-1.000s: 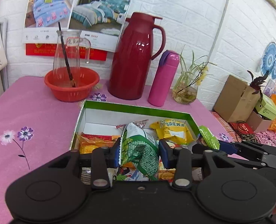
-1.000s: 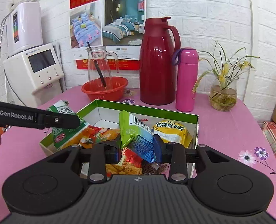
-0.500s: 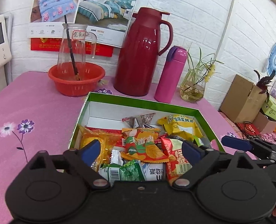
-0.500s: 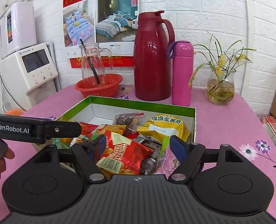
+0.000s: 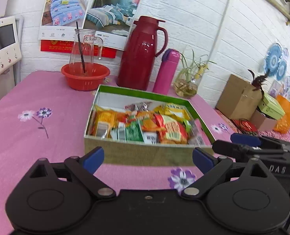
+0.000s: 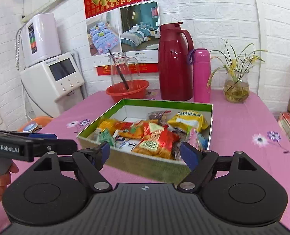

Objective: Organize snacks
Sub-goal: 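Move both open grippers back to the remaining snacks, then grasp the clear orange-label bag with left gripper while right grasps the red-white-blue bag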

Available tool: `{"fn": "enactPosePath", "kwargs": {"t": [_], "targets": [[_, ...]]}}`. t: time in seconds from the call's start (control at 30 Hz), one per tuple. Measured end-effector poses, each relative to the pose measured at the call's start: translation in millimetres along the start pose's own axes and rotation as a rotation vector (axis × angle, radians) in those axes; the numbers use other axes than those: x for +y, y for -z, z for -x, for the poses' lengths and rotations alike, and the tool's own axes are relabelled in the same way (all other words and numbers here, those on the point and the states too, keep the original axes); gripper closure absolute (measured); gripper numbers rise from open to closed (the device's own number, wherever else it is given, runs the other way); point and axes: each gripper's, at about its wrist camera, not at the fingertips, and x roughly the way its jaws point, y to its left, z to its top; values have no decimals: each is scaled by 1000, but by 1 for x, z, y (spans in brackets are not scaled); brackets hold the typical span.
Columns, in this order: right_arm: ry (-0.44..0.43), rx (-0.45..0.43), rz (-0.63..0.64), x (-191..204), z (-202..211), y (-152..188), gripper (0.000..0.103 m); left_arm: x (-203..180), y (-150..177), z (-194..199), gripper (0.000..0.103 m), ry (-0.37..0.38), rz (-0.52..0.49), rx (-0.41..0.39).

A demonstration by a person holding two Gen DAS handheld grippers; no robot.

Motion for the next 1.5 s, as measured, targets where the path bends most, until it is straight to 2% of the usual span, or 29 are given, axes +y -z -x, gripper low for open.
{"fn": "enactPosePath", "kwargs": {"t": [0.13, 0.27, 0.5, 0.57, 0.63, 0.73, 0.83, 0.93, 1.13, 1.3, 1.5], "targets": [[24, 18, 1, 4, 19, 13, 0, -4, 27, 21, 0, 31, -21, 31], [7, 42, -17, -2, 37, 32, 0, -6, 55, 37, 0, 70, -32, 69], [12, 167, -55, -15, 62, 79, 0, -4, 96, 51, 0, 125, -61, 142], [-17, 207, -62, -15, 71, 94, 0, -2, 106, 51, 0, 127, -59, 166], [-92, 239, -53, -12, 81, 109, 0, 2, 114, 51, 0, 129, -46, 189], [-173, 280, 13, 1, 94, 130, 0, 8, 122, 52, 0, 134, -26, 208], [-164, 310, 119, 19, 93, 144, 0, 8, 124, 52, 0, 133, -27, 217], [-163, 298, 193, 31, 87, 147, 0, 4, 125, 51, 0, 146, -40, 218], [-141, 333, 221, 28, 92, 146, 0, -2, 126, 45, 0, 127, -93, 201], [-104, 335, 188, 19, 102, 149, 5, -1, 122, 28, 0, 133, -90, 218], [-109, 318, 214, 25, 91, 146, 6, 1, 104, 17, 0, 117, -77, 179]]}}
